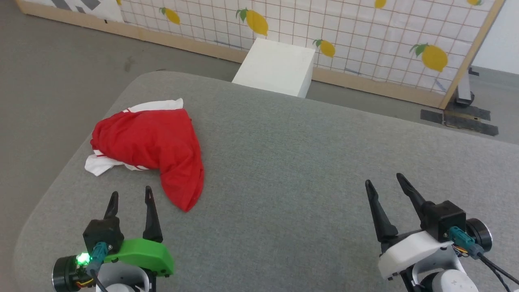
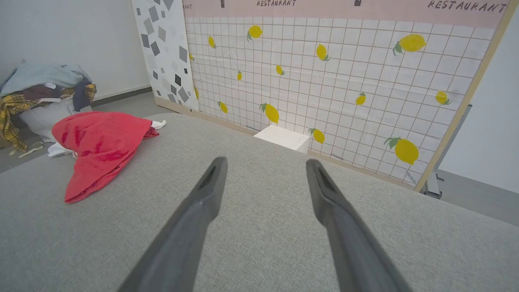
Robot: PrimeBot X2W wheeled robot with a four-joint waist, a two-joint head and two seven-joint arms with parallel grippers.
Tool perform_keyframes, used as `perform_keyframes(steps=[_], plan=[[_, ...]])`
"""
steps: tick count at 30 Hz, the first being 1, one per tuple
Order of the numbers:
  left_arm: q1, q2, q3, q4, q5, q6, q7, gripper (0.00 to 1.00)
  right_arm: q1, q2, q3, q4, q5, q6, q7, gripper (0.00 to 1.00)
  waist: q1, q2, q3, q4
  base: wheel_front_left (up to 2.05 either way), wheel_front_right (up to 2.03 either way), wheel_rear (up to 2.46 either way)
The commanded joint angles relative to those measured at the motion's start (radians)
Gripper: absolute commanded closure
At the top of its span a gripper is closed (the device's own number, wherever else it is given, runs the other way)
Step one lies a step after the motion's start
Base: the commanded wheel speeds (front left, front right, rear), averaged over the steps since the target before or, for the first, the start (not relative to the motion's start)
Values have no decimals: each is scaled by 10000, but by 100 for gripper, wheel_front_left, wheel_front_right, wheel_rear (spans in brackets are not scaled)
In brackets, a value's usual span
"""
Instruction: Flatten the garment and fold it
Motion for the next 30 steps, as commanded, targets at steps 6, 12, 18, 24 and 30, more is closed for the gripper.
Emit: perform_keyframes(steps=[6,12,18,24,30], plan=[[164,96,87,132,-218,180,-211,0,-250,11,101,124,109,-11,-174,0,0,0,-6,371,0,0,0],[182,87,112,207,-295,274,-334,0,-288,12,187,164,156,-12,-253,0,0,0,-18,682,0,0,0],[224,74,113,243,-375,391,-456,0,-338,13,267,234,200,-12,-337,0,0,0,-14,985,0,0,0],[233,77,136,326,-467,493,-579,0,-398,14,345,306,242,-13,-417,0,0,0,-10,1275,0,0,0],[264,74,160,390,-563,589,-702,0,-442,15,416,374,274,-14,-504,0,0,0,5,1541,0,0,0]])
